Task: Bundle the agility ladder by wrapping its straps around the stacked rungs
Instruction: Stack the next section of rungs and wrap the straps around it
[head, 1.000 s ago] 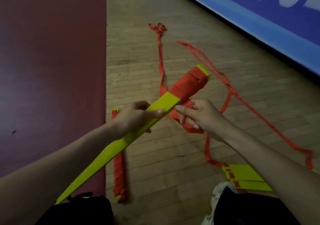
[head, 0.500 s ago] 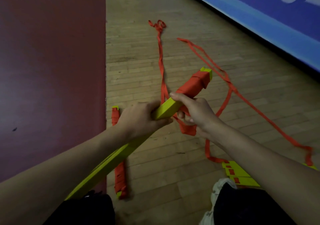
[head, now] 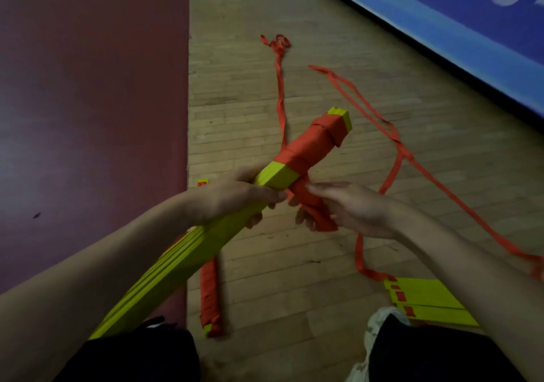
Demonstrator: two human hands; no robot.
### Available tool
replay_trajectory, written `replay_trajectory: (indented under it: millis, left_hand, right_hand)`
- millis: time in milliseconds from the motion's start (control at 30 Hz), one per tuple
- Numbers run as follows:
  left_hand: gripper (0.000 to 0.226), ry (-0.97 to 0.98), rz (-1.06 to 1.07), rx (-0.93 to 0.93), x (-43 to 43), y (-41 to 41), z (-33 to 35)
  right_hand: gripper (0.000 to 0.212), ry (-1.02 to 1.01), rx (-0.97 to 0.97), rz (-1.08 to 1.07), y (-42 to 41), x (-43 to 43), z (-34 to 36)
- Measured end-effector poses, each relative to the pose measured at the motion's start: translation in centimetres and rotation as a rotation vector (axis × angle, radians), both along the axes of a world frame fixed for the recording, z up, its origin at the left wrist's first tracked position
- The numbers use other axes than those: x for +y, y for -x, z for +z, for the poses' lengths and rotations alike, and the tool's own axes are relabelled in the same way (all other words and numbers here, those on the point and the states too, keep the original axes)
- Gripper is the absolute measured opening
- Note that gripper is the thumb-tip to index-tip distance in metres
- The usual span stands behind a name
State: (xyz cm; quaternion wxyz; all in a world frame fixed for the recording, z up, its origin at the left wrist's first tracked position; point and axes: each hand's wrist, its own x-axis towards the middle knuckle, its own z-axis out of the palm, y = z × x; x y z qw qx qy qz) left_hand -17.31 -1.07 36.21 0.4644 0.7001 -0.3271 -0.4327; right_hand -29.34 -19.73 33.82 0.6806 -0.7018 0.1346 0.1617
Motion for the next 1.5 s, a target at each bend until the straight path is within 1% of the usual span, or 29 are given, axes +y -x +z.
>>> replay_trajectory:
  millis: [33,67,200,233,300,400,500,567,667,733,767,833,867,933,967,1000,1033,1067,1100,1133,1167,1200,1233,1267,1300,1333,1367,1433,1500]
  left_hand:
    - [0.025,-0.015,-0.007,0.001,0.0,0.1,0.0]
    - [0.028,-0.025,-0.008,0.006,0.0,0.2,0.1]
    - [0.035,-0.049,-0.067,0.017,0.0,1.2,0.3]
    - [0.036,-0.052,-0.099,0.002,0.0,1.7,0.6]
    - [0.038,-0.035,-0.162,-0.038,-0.1,2.7,1.2]
    - [0.041,0.011,-0.196,-0.015,-0.4,3.9,2.2]
    - [0.043,0.023,-0.208,0.024,-0.4,4.4,2.8]
    - [0.046,0.004,-0.194,0.005,-0.4,4.4,2.7]
    - [0.050,-0.044,-0.137,-0.044,-0.2,3.9,1.9]
    - [0.048,-0.071,-0.094,-0.073,0.1,3.2,1.2]
    - [0.047,-0.079,-0.071,-0.083,0.3,2.8,0.9]
    - [0.047,-0.083,-0.029,-0.110,0.9,1.8,0.2]
    - [0.048,-0.090,-0.015,-0.129,1.1,1.4,0.0]
    - [0.050,-0.105,0.030,-0.159,1.3,0.7,-0.5]
    - [0.049,-0.104,0.068,-0.168,1.4,0.3,-0.6]
    - [0.049,-0.097,0.111,-0.177,1.5,-0.1,-0.7]
    - [0.048,-0.088,0.154,-0.188,1.6,-0.6,-0.7]
    - [0.049,-0.083,0.194,-0.206,1.8,-1.1,-0.7]
    - [0.050,-0.086,0.229,-0.233,2.0,-1.7,-0.8]
    - [0.052,-0.097,0.264,-0.271,2.2,-2.3,-1.1]
    - [0.054,-0.118,0.299,-0.317,2.5,-3.0,-1.6]
    - [0.056,-0.145,0.333,-0.367,2.8,-3.5,-2.0]
    - [0.058,-0.169,0.368,-0.414,3.1,-3.9,-2.4]
    - [0.059,-0.181,0.404,-0.445,3.4,-4.2,-2.7]
    - [0.061,-0.184,0.433,-0.458,3.5,-4.4,-3.0]
    - [0.063,-0.183,0.449,-0.462,3.7,-4.5,-3.1]
    - [0.063,-0.182,0.448,-0.464,3.8,-4.4,-3.2]
    - [0.062,-0.191,0.400,-0.482,3.8,-4.0,-3.1]
    - [0.061,-0.187,0.322,-0.499,3.4,-3.1,-2.8]
  right_hand:
    - [0.030,-0.005,0.020,0.007,0.1,-0.1,-0.5]
    - [0.025,0.064,0.014,0.015,0.1,-0.2,-1.0]
    - [0.007,0.517,-0.082,0.021,0.2,-0.8,-1.9]
    - [0.007,0.594,-0.096,-0.016,0.2,-0.9,-2.0]
    - [0.020,0.675,-0.128,-0.080,0.4,-0.6,-2.3]
    - [0.031,0.701,-0.130,-0.093,0.8,-0.1,-3.5]
    - [0.026,0.703,-0.011,-0.040,1.4,0.0,-4.8]
    - [0.023,0.665,0.071,-0.016,1.8,0.0,-5.5]
    - [0.010,0.628,0.123,0.036,2.7,0.4,-5.8]
    - [0.015,0.718,0.136,0.054,2.6,0.4,-5.3]
    - [0.023,0.794,0.146,0.037,2.3,0.2,-5.1]
    - [0.030,0.821,0.155,-0.162,1.2,-0.4,-4.4]
    - [0.027,0.781,0.109,-0.290,0.7,-0.7,-3.7]
    - [0.020,0.697,-0.158,-0.442,0.2,-1.2,-1.4]
    - [0.021,0.657,-0.285,-0.428,0.3,-1.1,0.0]
    - [0.022,0.608,-0.375,-0.352,0.7,-0.9,1.5]
    - [0.020,0.547,-0.379,-0.213,1.1,-0.5,2.4]
    - [0.017,0.490,-0.301,-0.043,1.5,-0.1,3.0]
    - [0.013,0.486,-0.156,0.132,1.8,0.3,3.0]
    - [0.010,0.558,0.026,0.289,2.0,0.3,2.5]
    - [0.010,0.675,0.201,0.387,2.1,0.0,1.8]
    - [0.012,0.815,0.321,0.420,2.0,-0.6,1.1]
    - [0.013,0.982,0.381,0.427,2.0,-1.3,0.7]
    - [0.013,1.134,0.381,0.426,2.0,-2.0,0.3]
    - [0.012,1.214,0.356,0.406,2.1,-2.6,-0.3]
    - [0.010,1.213,0.326,0.369,2.2,-2.9,-0.9]
    - [0.012,1.133,0.314,0.326,2.3,-2.9,-1.4]
    - [0.022,0.752,0.342,0.233,2.4,-1.8,-1.9]
    - [0.025,0.342,0.326,0.216,2.5,0.1,-0.5]
